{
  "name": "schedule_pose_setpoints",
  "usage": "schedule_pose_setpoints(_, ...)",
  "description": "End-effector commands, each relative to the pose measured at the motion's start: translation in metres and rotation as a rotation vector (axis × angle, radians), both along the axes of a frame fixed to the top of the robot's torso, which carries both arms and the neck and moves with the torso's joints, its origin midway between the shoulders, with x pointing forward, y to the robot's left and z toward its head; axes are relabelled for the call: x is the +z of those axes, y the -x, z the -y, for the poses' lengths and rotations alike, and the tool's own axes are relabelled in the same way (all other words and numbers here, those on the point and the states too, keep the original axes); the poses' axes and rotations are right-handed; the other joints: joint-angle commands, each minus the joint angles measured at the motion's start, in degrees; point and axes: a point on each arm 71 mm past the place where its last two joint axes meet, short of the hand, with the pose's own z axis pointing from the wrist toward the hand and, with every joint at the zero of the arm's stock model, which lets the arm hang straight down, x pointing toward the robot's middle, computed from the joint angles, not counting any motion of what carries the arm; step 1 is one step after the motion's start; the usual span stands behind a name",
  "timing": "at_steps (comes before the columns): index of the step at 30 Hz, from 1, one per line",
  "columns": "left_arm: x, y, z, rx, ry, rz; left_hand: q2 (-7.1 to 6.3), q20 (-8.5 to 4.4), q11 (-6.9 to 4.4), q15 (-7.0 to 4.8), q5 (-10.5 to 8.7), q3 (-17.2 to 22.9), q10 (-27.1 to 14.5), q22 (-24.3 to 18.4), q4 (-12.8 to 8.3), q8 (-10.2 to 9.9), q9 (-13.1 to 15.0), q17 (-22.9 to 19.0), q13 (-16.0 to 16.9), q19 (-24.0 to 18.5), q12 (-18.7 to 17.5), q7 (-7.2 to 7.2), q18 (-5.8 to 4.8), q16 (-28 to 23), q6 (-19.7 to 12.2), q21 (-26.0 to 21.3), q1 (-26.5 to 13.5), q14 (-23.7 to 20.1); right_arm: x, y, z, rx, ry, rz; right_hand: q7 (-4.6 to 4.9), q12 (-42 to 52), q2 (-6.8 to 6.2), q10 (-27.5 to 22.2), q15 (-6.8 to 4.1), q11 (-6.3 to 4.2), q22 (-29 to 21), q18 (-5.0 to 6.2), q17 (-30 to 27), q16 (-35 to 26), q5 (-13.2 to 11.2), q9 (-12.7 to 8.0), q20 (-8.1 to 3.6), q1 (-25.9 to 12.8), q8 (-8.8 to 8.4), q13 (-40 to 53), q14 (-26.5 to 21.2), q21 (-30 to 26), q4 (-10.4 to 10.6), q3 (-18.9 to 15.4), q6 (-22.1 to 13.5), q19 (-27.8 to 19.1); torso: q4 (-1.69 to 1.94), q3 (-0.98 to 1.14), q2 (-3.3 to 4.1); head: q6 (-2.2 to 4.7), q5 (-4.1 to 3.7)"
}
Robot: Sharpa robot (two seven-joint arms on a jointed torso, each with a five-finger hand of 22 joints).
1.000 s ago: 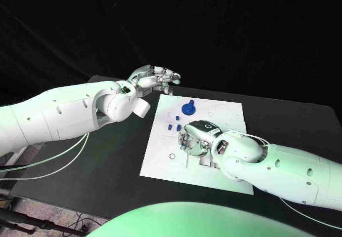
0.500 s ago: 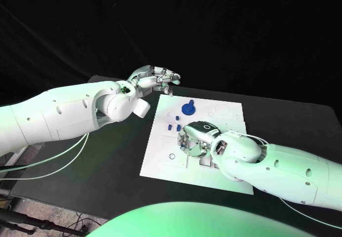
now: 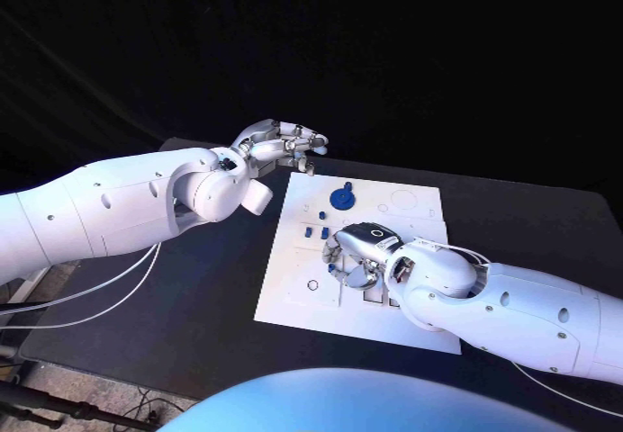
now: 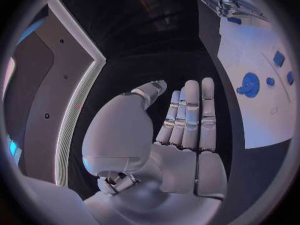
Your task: Assemble the parts on the task board
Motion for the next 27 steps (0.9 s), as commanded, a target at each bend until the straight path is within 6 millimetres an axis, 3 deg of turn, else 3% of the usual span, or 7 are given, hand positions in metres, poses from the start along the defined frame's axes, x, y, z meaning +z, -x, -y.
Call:
schedule_pose_setpoints(1,0.001,0.001,0.002,-0.020,0.005,0.003,-0.06,0.33,0.06,-0.04,0.32,-0.34,-0.39,-0.05,-0.01,0.30,0.05,0.09,-0.05,-0.21,0.30,0.13,0.56,-0.20,-0.34,-0.24,0.28,-0.33,0.000,0.001,0.002,0.003,-0.005,0.015,0.08,0.05,-0.51,-1.21,0.37,0.17,-1.11,0.66,-0.81,-0.48,-0.33,-0.33,0.17,0.06,-0.71,-0.23,1.29,-1.38,-0.21,-0.84,-0.87,-0.95,0.05,0.00,0.02,0.01,-0.01)
schedule_pose_setpoints(9,0.001,0.001,0.001,-0.021,0.004,0.001,-0.04,0.34,0.07,-0.03,0.33,-0.36,-0.47,-0.08,0.00,0.35,0.06,0.10,-0.06,-0.21,0.32,0.14,0.57,-0.20,-0.38,-0.26,0.32,-0.36,0.009,0.003,0.017,-0.041,-0.043,0.033,0.32,0.84,-0.19,-2.12,0.46,0.33,-0.20,0.49,-1.38,-0.60,0.56,-0.77,0.35,0.36,-1.49,-0.51,1.09,-0.66,-0.17,-2.16,-1.70,-0.42,0.05,-0.02,-0.04,0.01,-0.37)
schedule_pose_setpoints(15,0.001,0.001,-0.001,-0.019,0.002,-0.001,-0.05,0.35,0.09,-0.02,0.29,-0.40,-0.56,-0.11,0.02,0.38,0.06,0.10,-0.08,-0.21,0.33,0.16,0.57,-0.19,-0.44,-0.27,0.33,-0.38,0.033,-0.001,0.041,-0.087,-0.071,0.050,0.31,1.91,0.09,-1.40,0.41,0.23,1.81,0.04,-2.41,-0.97,0.85,-0.78,0.35,0.15,-1.23,-0.45,1.03,1.49,0.25,-2.71,-0.75,1.10,-0.06,-0.04,-0.07,0.01,-0.89)
schedule_pose_setpoints(23,0.001,0.001,-0.003,-0.027,0.002,-0.005,-0.07,0.36,0.10,-0.01,0.25,-0.44,-0.65,-0.13,0.02,0.41,0.06,0.11,-0.09,-0.21,0.33,0.17,0.57,-0.18,-0.49,-0.28,0.34,-0.38,0.063,-0.025,0.086,-0.217,-0.087,0.016,0.24,3.16,-0.27,-0.53,0.22,0.02,3.04,-0.23,-2.37,-0.70,-0.51,-1.08,0.18,-0.62,-1.56,-0.53,1.23,2.69,1.07,-3.42,-0.54,2.09,-0.17,-0.10,-0.18,0.01,-2.00)
schedule_pose_setpoints(24,0.001,0.001,-0.003,-0.029,0.002,-0.006,-0.07,0.36,0.10,-0.01,0.25,-0.44,-0.65,-0.13,0.02,0.41,0.06,0.11,-0.09,-0.21,0.33,0.17,0.57,-0.18,-0.49,-0.28,0.34,-0.38,0.065,-0.028,0.091,-0.230,-0.081,0.013,0.61,3.06,-0.48,-1.14,0.39,0.24,2.99,-0.27,-2.26,-0.59,-0.70,-1.47,0.29,-0.91,-2.30,-0.74,1.27,2.56,1.44,-4.36,-1.61,2.08,-0.19,-0.15,-0.18,0.01,-2.05)
schedule_pose_setpoints(27,0.001,0.002,-0.003,-0.036,0.001,-0.006,-0.08,0.36,0.10,-0.01,0.25,-0.44,-0.66,-0.14,0.00,0.42,0.06,0.12,-0.09,-0.20,0.35,0.17,0.57,-0.17,-0.52,-0.28,0.38,-0.38,0.066,-0.037,0.105,-0.264,-0.051,0.008,0.57,3.23,-0.43,-1.98,0.48,0.30,2.96,-0.21,-2.12,-0.35,-0.40,-2.02,0.41,-0.46,-2.96,-1.04,1.30,2.29,2.01,-7.25,-2.31,2.03,-0.21,-0.21,-0.26,0.01,-2.11)
